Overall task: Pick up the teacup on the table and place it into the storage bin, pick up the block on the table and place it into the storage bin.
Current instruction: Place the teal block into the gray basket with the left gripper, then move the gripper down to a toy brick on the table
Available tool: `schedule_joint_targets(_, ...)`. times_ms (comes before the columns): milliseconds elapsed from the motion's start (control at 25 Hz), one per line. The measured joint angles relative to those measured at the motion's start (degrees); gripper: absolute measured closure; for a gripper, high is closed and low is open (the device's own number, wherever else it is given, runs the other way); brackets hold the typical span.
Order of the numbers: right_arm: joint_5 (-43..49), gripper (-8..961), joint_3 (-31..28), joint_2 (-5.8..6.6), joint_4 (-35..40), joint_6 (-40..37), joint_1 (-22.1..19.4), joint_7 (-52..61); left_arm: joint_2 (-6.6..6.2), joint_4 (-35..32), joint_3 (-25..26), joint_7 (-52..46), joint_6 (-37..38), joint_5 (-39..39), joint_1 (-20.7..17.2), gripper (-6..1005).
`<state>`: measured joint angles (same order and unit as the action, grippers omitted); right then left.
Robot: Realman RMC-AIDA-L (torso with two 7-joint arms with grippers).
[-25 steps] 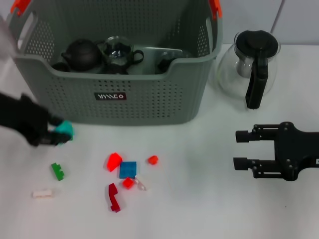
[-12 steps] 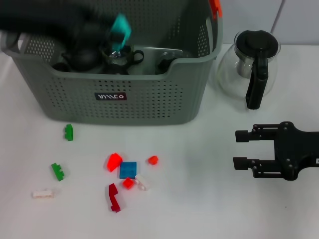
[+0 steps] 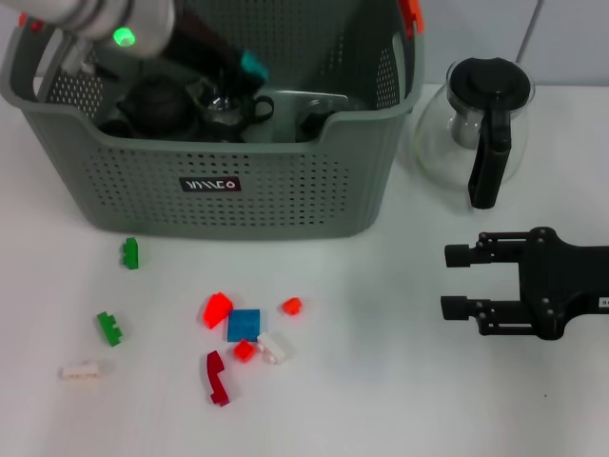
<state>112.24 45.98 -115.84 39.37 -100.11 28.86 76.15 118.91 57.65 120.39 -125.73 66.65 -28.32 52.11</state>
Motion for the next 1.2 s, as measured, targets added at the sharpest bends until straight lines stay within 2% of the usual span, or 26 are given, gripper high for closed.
schedule_joint_targets(120,-0.02,266,-0.02,0.00,0.00,0.01,0.01,0.03,1.02,-4.60,-0.05,-0.10,-2.66,5.09,2.13,566)
schedule_joint_targets(320,-0.05,267,-0.02,0.00,0.00,0.00,0.00,-0.02,2.13,-5.62,-0.05,-1.97,-4.02,9.79,3.17,561)
schedule_joint_targets(520,-0.04,267,-0.01,0.00,0.00,0.00,0.14,-0.07,2.29,-5.23,-0.07,-4.18,-4.86,10.98,3.17,555)
schedule_joint_targets(680,-0.02,267,-0.01,0.03,0.00,0.00,0.12,-0.09,3.15,-0.95,0.81,-4.52,-3.29,9.81,1.58,516)
schedule_joint_targets(800,0.00,266,0.00,0.05,0.00,-0.01,0.07,-0.11,4.50,9.04,2.97,-4.24,1.38,4.89,-2.08,461)
schedule_joint_targets(880,0.00,266,-0.01,0.07,0.00,-0.02,0.01,-0.14,5.03,17.05,5.15,-3.57,5.65,-2.17,-5.51,424)
schedule_joint_targets(1040,-0.06,266,-0.01,0.09,0.00,0.00,-0.12,-0.17,4.62,30.83,8.55,-1.26,15.66,-21.33,-15.19,350)
schedule_joint_targets(1120,-0.12,266,-0.01,0.09,0.00,0.01,-0.15,-0.21,4.50,34.62,10.90,1.16,20.90,-27.66,-19.44,275)
schedule_joint_targets(1200,-0.12,266,-0.01,0.07,0.00,0.01,-0.09,-0.21,4.87,36.17,13.96,4.94,26.40,-30.49,-22.36,200)
